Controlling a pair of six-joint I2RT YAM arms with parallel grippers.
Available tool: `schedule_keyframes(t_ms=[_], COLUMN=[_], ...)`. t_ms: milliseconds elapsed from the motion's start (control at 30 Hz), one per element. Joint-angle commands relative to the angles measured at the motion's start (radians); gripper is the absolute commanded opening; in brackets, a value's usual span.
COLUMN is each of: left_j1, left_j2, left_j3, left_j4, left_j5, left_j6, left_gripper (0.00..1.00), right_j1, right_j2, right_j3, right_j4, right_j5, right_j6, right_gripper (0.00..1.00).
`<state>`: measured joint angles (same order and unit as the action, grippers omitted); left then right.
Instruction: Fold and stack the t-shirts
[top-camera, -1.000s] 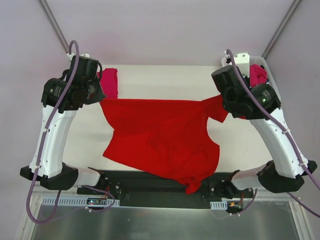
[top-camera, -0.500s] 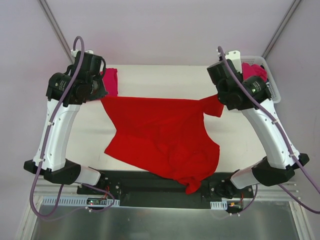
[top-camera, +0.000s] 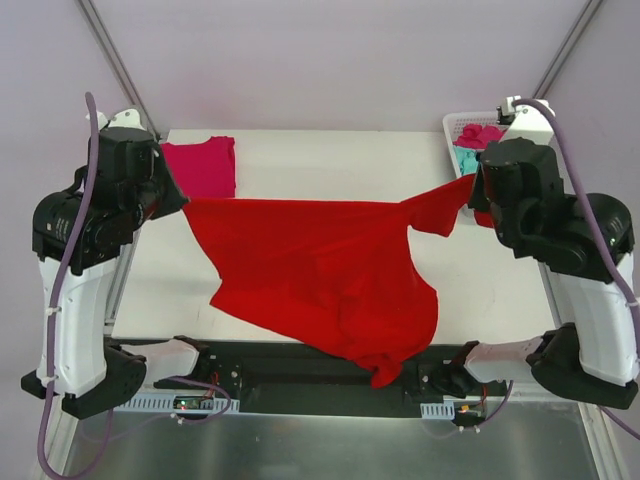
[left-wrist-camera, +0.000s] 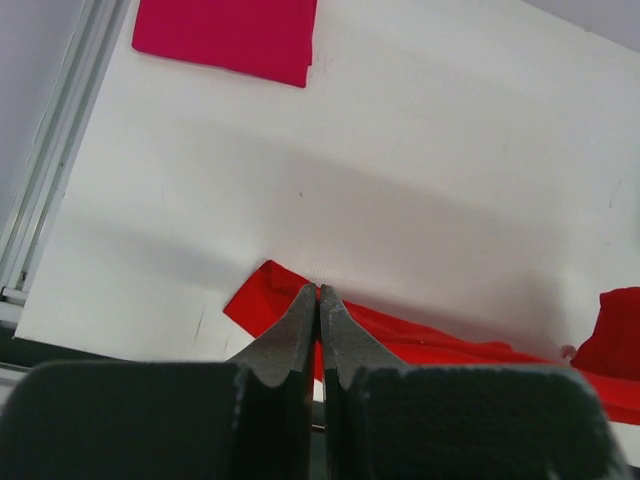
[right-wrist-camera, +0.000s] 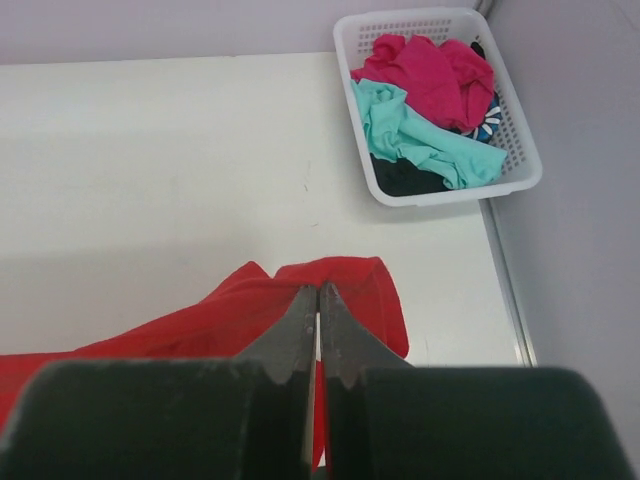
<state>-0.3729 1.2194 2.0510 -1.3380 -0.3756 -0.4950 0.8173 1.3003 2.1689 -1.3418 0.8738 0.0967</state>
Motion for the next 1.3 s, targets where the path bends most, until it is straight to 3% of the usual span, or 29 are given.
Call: schedule_keyframes(t_ms=[0,200,267,533,867,1033,1133,1267], left_j1=[-0.008,-0.008,-0.008,-0.008,-0.008,-0.008,-0.008,-0.008], left_j2=[-0.030,0.060,0.084,0.150,0.059,0.012,-0.047,-0.092], left_j3=[0.049,0.277,0.288,0.390,0.329,0.301,0.209,0.159], left_j4=[-0.060,-0.047,-0.044,0.069,0.388,0.491,0.589,0.634], left_j5=[-0.008,0.000,0.026,-0.035,-0.118,-0.132,-0.125,-0.128], left_j6=[-0.013,0.013,0.001,0.053,0.196,0.271,0.292,0.335], left_gripper=[0.00,0.00,0.00,0.00,0.00,0.00,0.00,0.00], right_j1=[0.028,0.031,0.028,-0.012,-0.012,-0.012,-0.012,-0.010], right_j2=[-0.036,0.031,0.054,0.019,-0.085,-0.116,-0.136,-0.108], right_j3=[0.034,0.236,0.288,0.273,0.165,0.102,0.054,0.095], right_j4=[-0.315,-0.255,-0.240,0.015,0.464,0.569,0.639,0.671], right_j5=[0.004,-0.012,-0.015,0.008,0.010,-0.024,-0.053,-0.050], right_j6=[0.038,-0.058,-0.080,-0.239,-0.558,-0.655,-0.703,-0.771], right_gripper=[0.01,0.01,0.01,0.01,0.01,0.01,0.01,0.01])
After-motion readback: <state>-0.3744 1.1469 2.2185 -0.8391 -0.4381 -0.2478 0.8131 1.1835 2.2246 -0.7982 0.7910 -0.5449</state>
